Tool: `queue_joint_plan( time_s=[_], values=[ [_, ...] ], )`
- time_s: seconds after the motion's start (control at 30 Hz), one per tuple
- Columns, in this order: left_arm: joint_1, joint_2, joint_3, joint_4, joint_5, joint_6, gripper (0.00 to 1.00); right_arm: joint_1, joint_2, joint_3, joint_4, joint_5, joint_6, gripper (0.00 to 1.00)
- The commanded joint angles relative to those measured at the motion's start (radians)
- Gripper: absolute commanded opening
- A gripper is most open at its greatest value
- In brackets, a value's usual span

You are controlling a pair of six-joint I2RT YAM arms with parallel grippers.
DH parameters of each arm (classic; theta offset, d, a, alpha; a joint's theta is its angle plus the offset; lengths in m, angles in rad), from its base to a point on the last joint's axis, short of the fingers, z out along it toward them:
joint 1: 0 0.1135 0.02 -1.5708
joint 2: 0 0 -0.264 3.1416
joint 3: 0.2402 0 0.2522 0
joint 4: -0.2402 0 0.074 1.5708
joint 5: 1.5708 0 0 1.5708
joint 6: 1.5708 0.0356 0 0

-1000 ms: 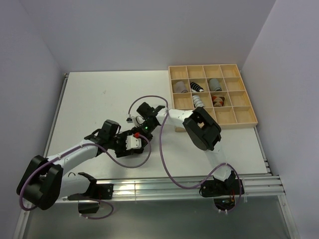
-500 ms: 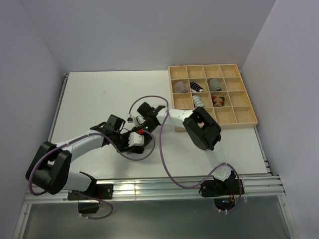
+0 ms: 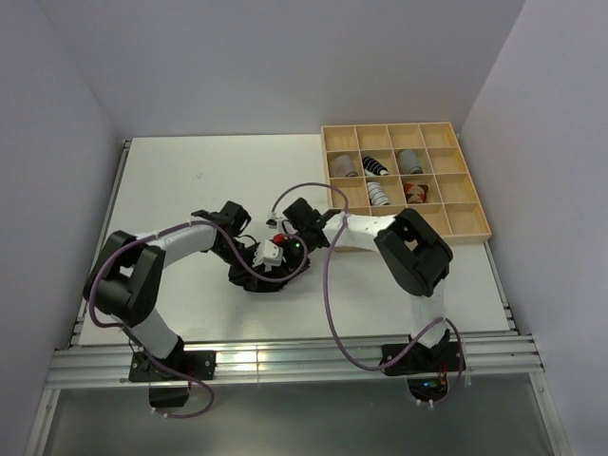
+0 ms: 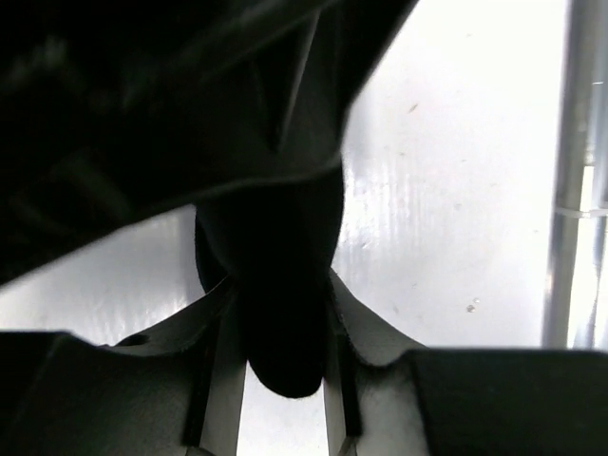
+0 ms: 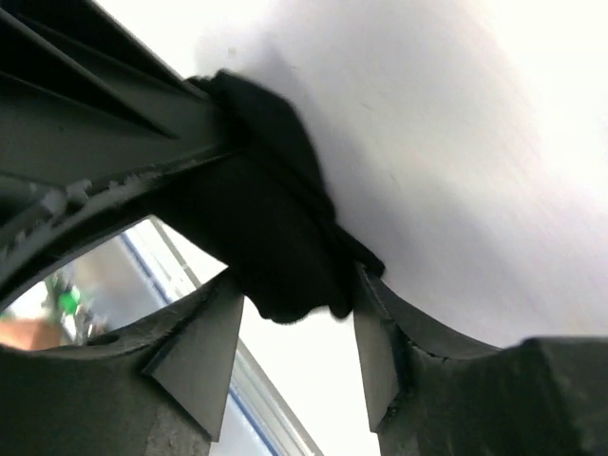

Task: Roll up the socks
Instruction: Roll the sock at the center of the board, then pick up the sock at the center of the board.

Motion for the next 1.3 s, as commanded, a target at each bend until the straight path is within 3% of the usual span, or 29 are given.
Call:
queue_joint_plan(
  time_s=[0.0,0.53,0.63,0.77,0.87,1.27],
  values=[
    [0.005,0.075,0.026,-0.189,0.026,0.030,0.31,0.016,-0.125,-0.087,0.183,0.164,0.038,0.58],
    [0.027,0.227,0.130,-0.310,0.027,0.024,0.32,0.017,-0.556,-0.586,0.547,0.470,0.263,0.61],
    [0.027,0.242,0.141,-0.318,0.030,0.022,0.31,0.031,-0.640,-0.659,0.614,0.538,0.254,0.61],
    [0.027,0.262,0.149,-0.320,0.026,0.019,0.31,0.149,-0.742,-0.680,0.593,0.718,0.164,0.61],
    [0.027,0.273,0.152,-0.320,0.021,0.018,0.31,0.249,-0.752,-0.666,0.570,0.888,0.086,0.62],
    [0.028,0.298,0.158,-0.323,0.021,0.016,0.31,0.559,-0.463,-0.451,0.512,1.086,-0.192,0.66]
  ],
)
